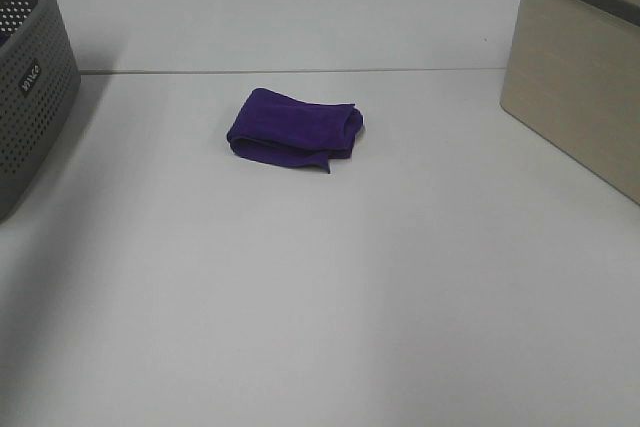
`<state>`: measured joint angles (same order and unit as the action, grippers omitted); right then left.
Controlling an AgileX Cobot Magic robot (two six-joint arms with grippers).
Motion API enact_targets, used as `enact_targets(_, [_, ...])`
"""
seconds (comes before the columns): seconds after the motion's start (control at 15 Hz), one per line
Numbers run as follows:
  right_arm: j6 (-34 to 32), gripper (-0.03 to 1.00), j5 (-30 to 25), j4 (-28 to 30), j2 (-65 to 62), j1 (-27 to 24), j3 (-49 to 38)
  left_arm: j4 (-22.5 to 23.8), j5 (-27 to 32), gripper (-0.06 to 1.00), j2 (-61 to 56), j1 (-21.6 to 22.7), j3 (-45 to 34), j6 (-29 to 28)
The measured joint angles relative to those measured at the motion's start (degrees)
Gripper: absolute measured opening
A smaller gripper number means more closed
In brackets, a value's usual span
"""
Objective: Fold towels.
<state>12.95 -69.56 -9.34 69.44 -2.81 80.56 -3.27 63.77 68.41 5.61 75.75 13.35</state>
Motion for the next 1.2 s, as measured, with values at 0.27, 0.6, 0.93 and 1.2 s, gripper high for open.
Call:
enact_targets(0.27, [0.0,0.74,4.58,-1.03,-23.78,0.0,-22.29,0.86,-5.04,0.91,-22.46,0.0,-20.57,0.0])
enact_targets(0.6, [-0.17,0.74,12.61,-2.23,-55.69,0.0,-44.35,0.06,-6.99,0.91,-54.14,0.0,-42.8,0.0])
enact_targets(0.93, [-1.2,0.74,11.17,-2.29,-69.73,0.0,-50.59,-2.18,-3.55,0.91,-68.58,0.0,-46.41,-0.06])
enact_targets(1.2, [-2.01,0.74,9.11,-0.97,-69.73,0.06,-51.8,-2.29,-3.55,0.91,-68.7,0.0,-46.47,-0.23])
